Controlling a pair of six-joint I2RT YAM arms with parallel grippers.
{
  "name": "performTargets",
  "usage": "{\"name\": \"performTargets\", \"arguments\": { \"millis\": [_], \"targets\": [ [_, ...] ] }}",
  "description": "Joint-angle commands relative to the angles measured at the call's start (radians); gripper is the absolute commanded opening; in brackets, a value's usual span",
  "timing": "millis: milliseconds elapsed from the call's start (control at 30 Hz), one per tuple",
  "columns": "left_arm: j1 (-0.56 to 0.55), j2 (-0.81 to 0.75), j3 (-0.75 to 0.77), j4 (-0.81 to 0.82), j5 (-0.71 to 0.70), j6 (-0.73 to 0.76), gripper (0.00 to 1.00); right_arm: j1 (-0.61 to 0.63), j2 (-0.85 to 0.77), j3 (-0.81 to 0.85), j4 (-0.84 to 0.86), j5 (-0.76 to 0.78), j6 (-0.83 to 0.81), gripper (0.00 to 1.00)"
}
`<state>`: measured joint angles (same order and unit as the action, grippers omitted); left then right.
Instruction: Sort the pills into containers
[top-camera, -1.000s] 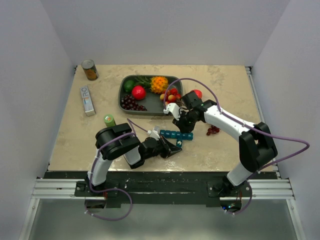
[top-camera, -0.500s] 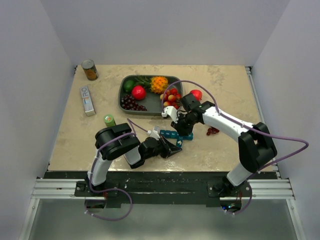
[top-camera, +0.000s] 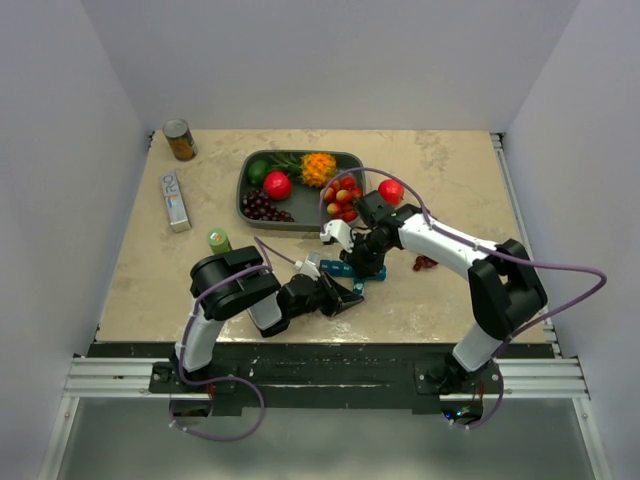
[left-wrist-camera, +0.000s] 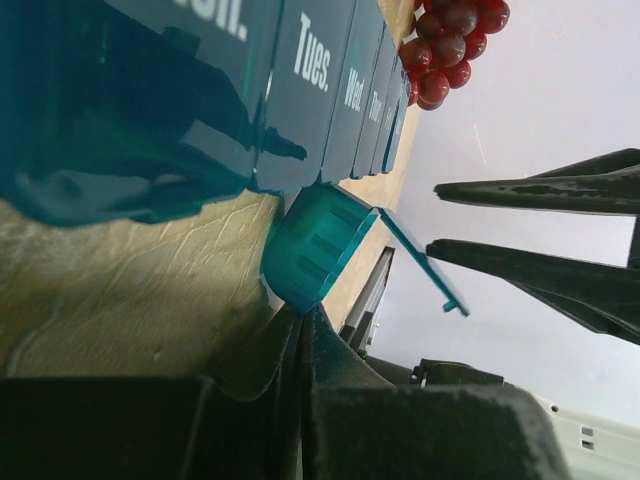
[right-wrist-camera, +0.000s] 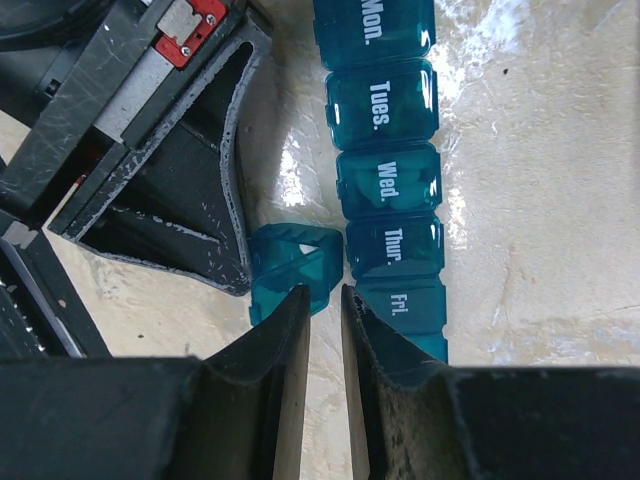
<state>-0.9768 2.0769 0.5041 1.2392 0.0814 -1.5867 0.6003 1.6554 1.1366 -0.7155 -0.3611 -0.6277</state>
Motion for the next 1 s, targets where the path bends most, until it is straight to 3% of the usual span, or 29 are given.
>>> {"name": "performTargets", "arguments": {
  "millis": [0, 967],
  "targets": [
    [-0.013, 0.025, -0.018, -0.093, 0.004, -0.032, 0.05, 0.006, 0.014, 0.002, -0.009, -0.012, -0.004, 0.22],
    [-0.013, -0.025, -0.036, -0.078, 0.006, 0.007, 0.06, 0.029, 0.078, -0.011, 0.007, 0.024, 0.013, 0.24]
  ]
}}
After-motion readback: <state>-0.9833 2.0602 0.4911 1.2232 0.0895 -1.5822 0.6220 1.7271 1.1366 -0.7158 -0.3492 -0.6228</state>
